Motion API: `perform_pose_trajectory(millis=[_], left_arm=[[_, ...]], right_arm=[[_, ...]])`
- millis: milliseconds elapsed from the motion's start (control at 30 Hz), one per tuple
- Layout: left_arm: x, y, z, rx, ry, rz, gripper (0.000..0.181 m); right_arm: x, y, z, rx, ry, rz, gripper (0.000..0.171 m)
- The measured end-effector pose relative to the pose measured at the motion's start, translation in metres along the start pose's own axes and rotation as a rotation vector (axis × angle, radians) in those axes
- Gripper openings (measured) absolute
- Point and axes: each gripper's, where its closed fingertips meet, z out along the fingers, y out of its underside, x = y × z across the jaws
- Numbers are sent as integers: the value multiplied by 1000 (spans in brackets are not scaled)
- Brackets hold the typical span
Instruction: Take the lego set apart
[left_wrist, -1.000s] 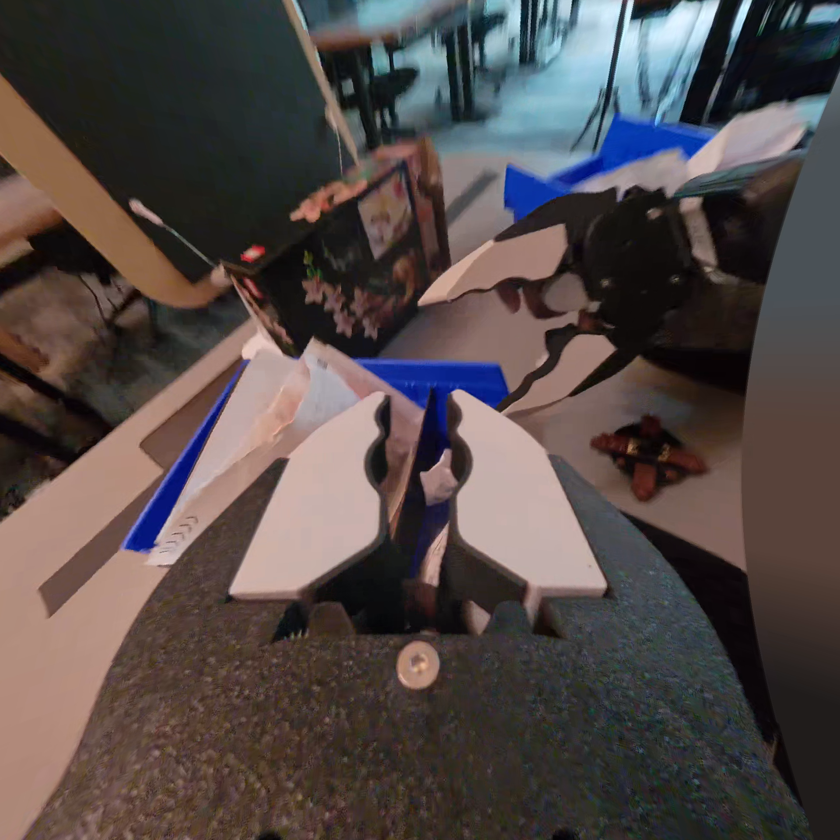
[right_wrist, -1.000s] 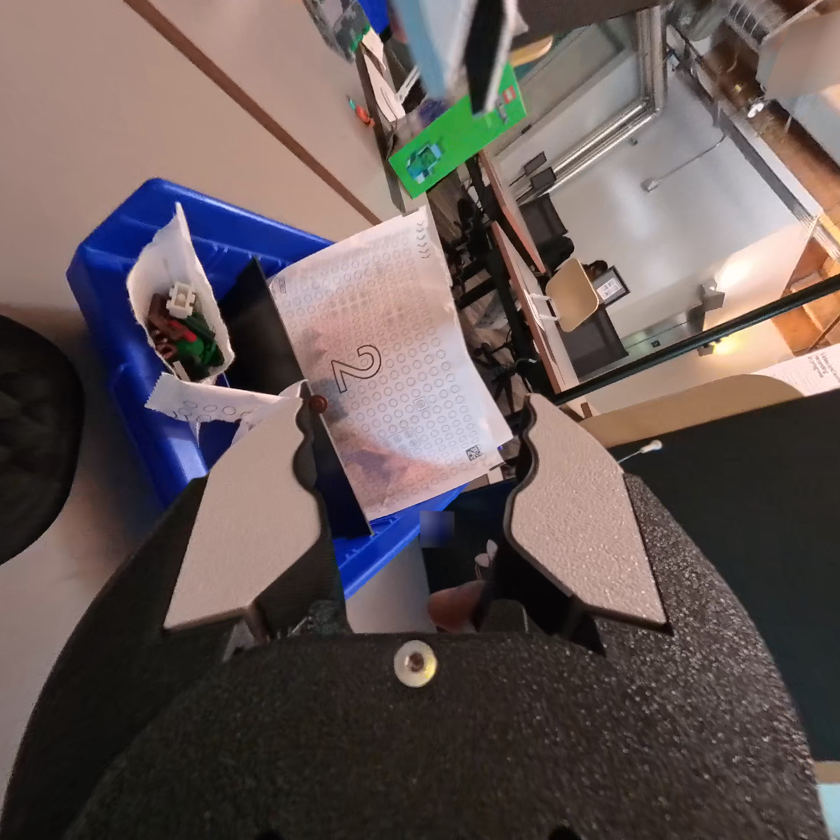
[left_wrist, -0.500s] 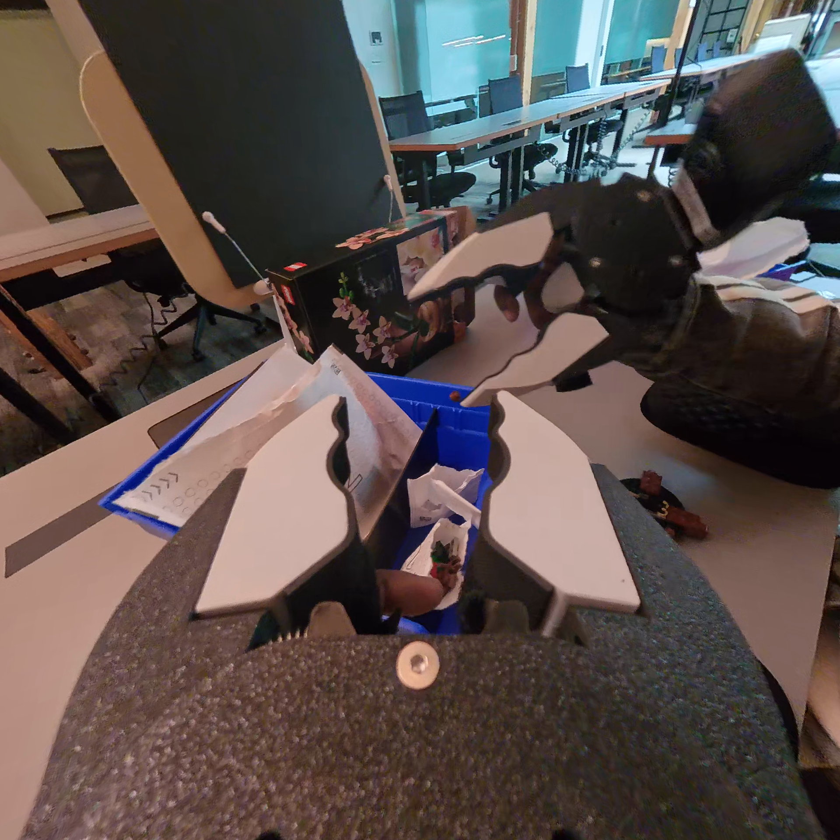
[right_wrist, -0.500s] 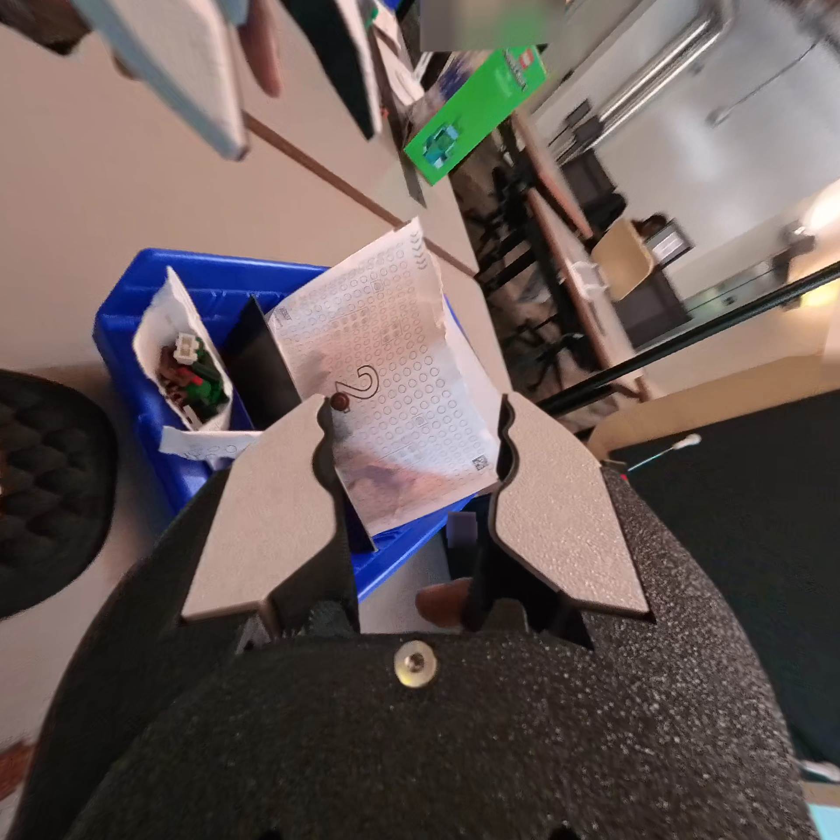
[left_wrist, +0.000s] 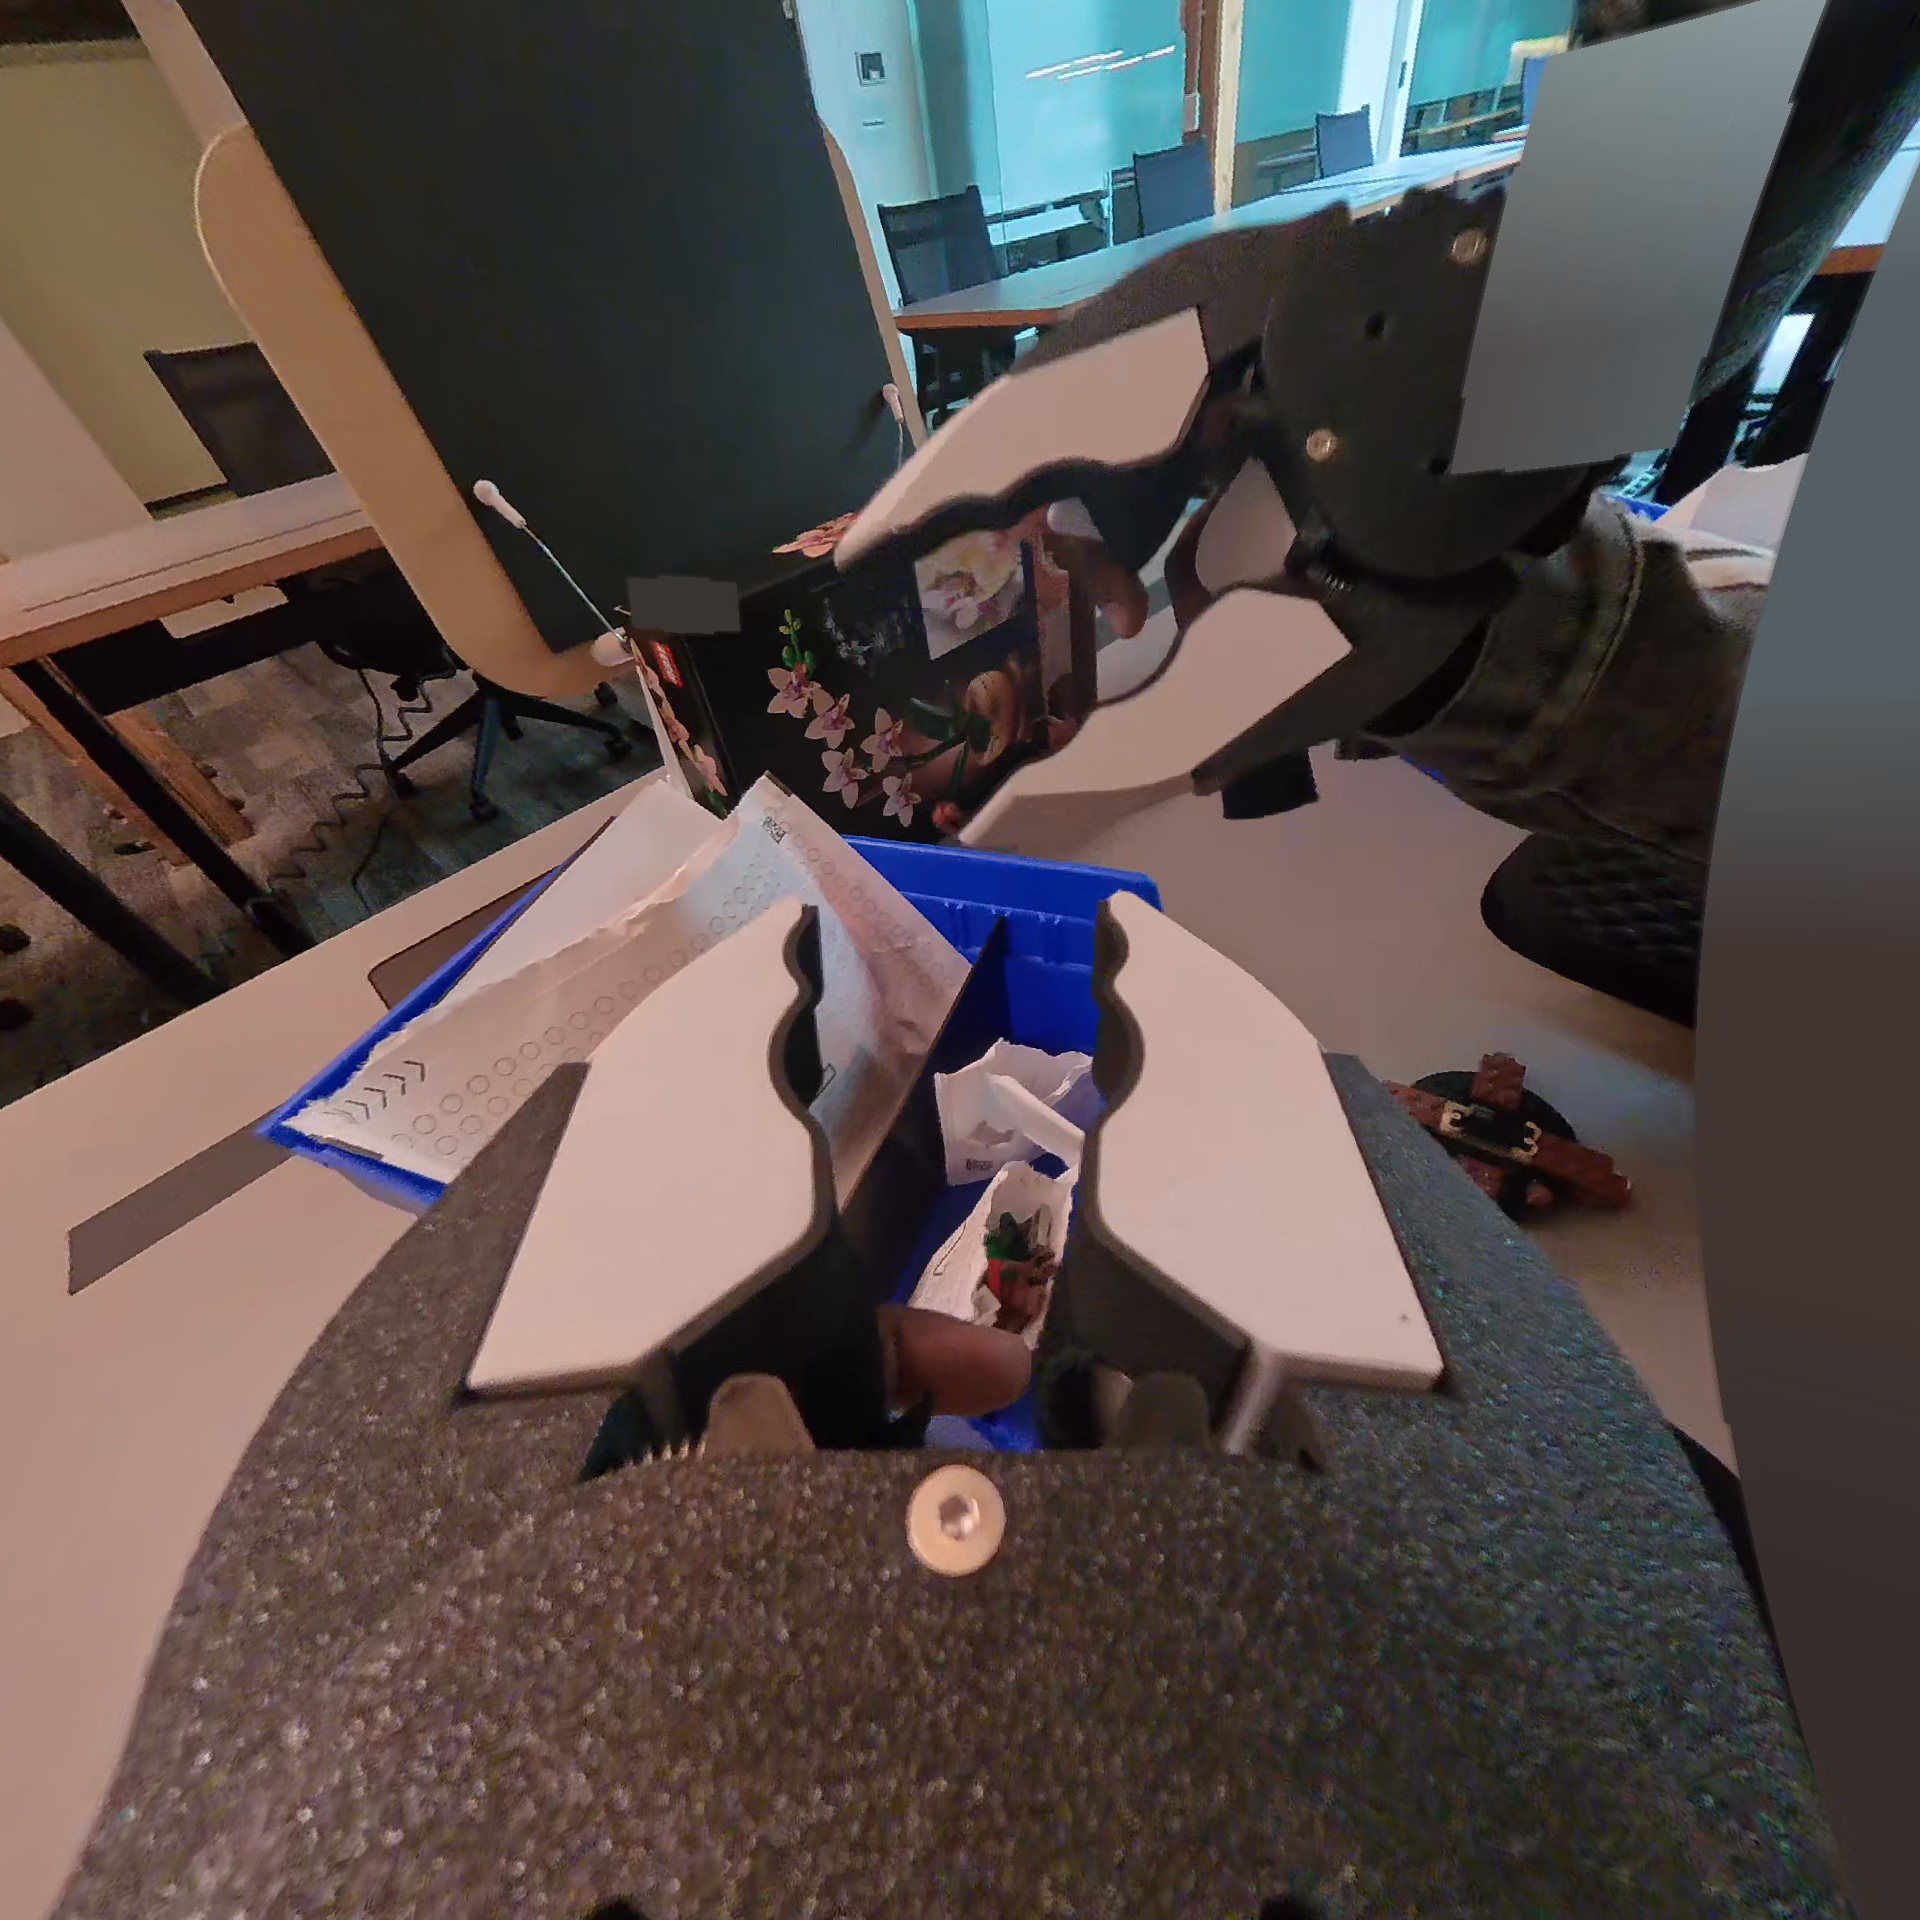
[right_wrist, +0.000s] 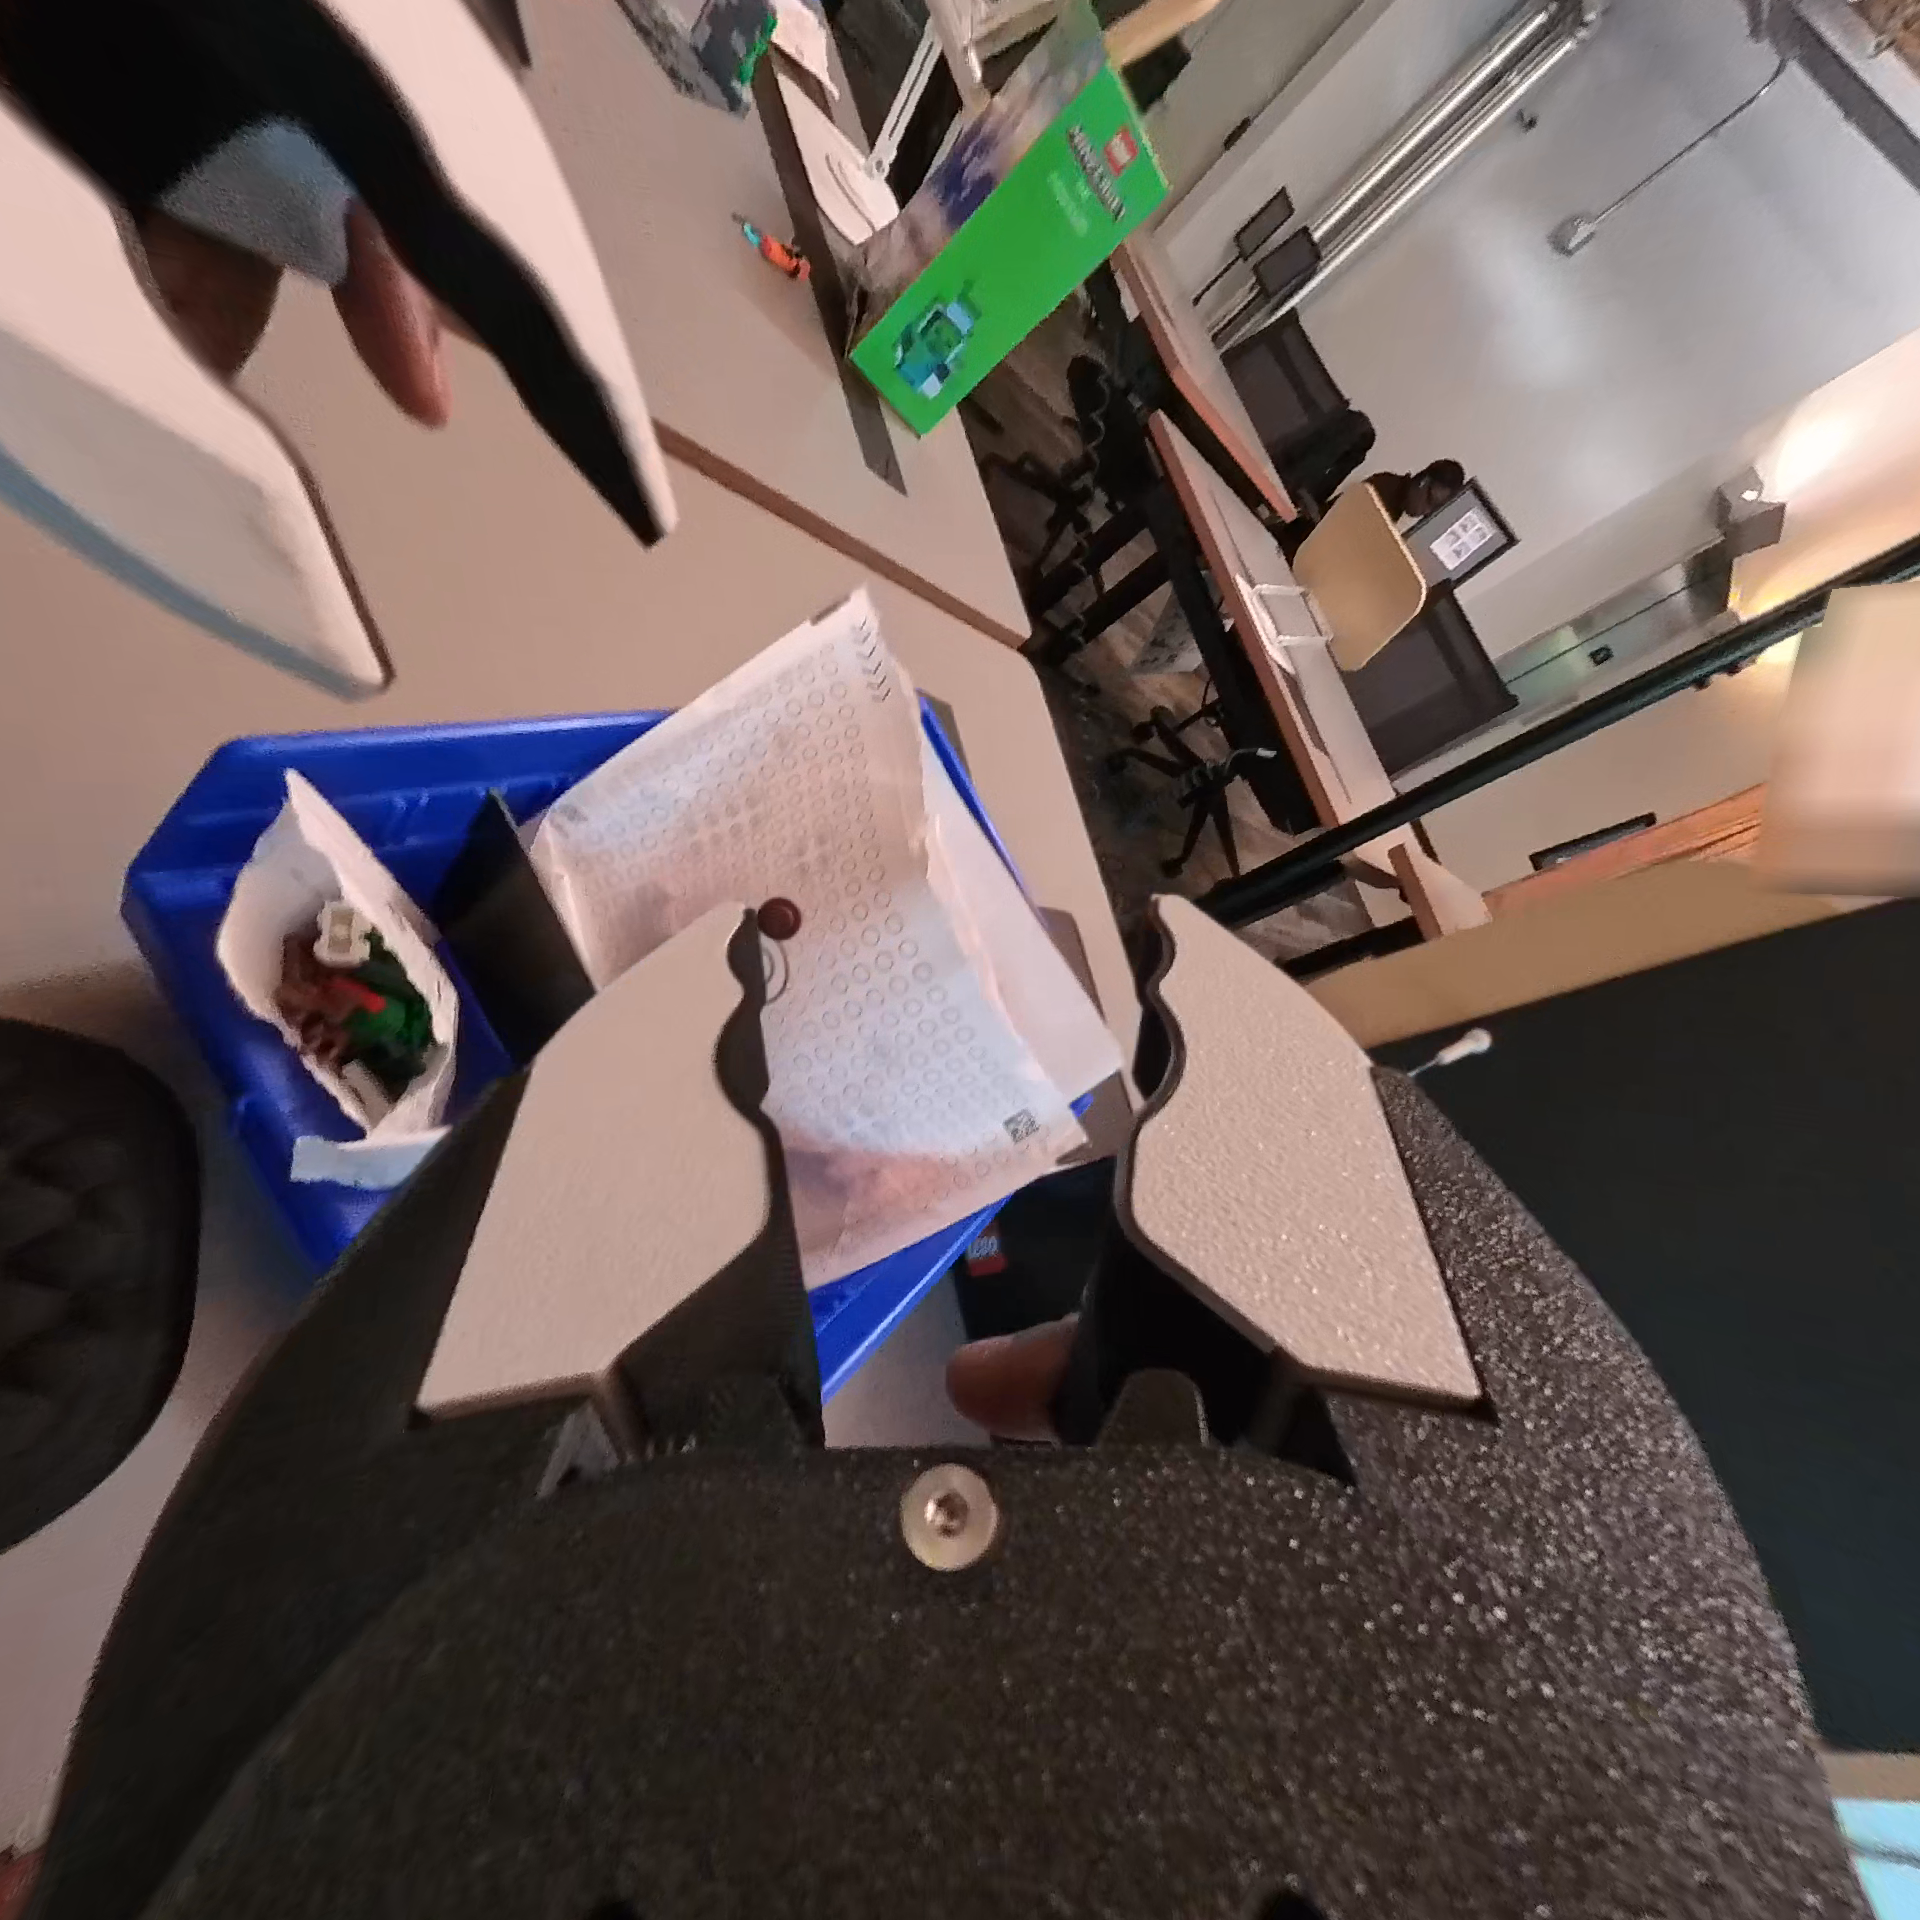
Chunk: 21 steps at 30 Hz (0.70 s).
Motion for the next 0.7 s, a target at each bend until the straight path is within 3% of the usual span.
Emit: perform_pose_trajectory(millis=[200,700], left_arm=[[-3,-1,-8,3,-32,5,48],[5,4,-7,-10,-22,5,44]], right_arm=[[13,-29,0,46,32,-29,68],[16,-31,-2,45,51,-27,68]])
